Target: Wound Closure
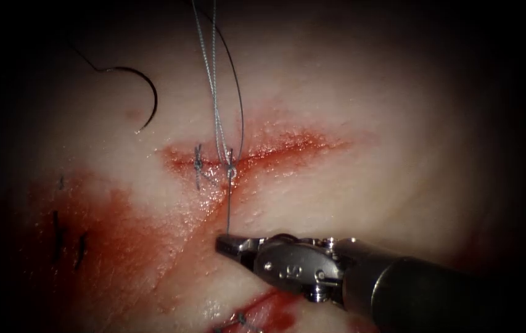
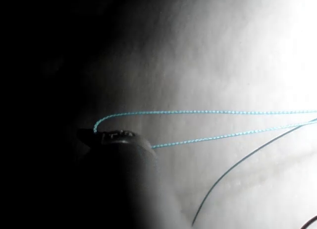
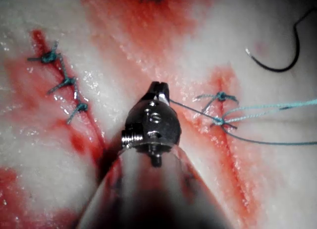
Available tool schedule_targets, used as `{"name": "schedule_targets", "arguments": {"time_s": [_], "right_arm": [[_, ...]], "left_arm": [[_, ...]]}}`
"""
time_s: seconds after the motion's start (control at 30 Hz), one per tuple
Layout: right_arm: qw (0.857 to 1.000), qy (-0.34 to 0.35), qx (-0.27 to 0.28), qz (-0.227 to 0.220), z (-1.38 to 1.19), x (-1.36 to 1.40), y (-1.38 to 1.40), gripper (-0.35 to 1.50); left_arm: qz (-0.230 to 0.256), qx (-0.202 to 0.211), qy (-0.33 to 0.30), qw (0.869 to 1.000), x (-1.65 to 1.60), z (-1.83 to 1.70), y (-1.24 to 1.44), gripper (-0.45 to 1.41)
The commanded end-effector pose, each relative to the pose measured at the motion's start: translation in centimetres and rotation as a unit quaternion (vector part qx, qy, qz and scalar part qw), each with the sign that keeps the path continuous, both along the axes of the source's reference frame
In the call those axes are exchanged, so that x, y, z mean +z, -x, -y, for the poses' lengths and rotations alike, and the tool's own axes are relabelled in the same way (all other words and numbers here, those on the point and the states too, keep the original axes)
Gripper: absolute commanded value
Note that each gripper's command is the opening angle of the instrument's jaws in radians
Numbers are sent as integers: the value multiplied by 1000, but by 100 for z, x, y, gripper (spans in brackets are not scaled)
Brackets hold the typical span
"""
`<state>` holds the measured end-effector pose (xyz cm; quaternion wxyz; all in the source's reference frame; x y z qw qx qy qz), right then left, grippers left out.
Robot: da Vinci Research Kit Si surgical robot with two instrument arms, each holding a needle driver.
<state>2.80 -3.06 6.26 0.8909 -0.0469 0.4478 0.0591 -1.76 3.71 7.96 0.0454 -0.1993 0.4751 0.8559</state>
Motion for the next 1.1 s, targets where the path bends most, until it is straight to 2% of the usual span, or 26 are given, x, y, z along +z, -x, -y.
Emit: {"name": "schedule_targets", "arguments": {"time_s": [0.03, 0.2, 0.27, 0.37, 0.6, 0.8, 0.87, 0.97, 1.03, 1.1], "right_arm": [[1000, 1, -9, 4, 9, 8, -9, -35], [999, -22, -36, 35, 46, 30, -7, -35], [998, -31, -41, 38, 53, 34, -5, -35], [996, -52, -58, 48, 73, 43, -4, -35], [990, -91, -89, 67, 101, 55, -4, -35], [989, -108, -76, 60, 100, 58, -1, -35], [992, -106, -63, 41, 92, 54, -1, -35], [995, -93, -29, -11, 65, 36, 5, -35], [996, -82, 15, -34, 37, 19, 14, 9], [994, -85, 47, -44, 10, 4, 25, 42]], "left_arm": [[-2, -2, 5, 1000, 2, -14, 4, -45], [-16, -15, 12, 1000, 12, -35, 2, -45], [-24, -13, 14, 1000, 16, -42, 1, -45], [-36, -8, 20, 999, 20, -43, 0, -45], [-31, -16, 27, 999, 21, -40, -3, -45], [-38, -18, 30, 999, 21, -40, -1, -45], [-38, -19, 30, 999, 21, -38, 1, -45], [-46, -10, 27, 999, 19, -31, 2, -45], [-38, -7, 24, 999, 17, -24, 2, -45], [-31, 1, 24, 999, 15, -17, 3, -45]]}}
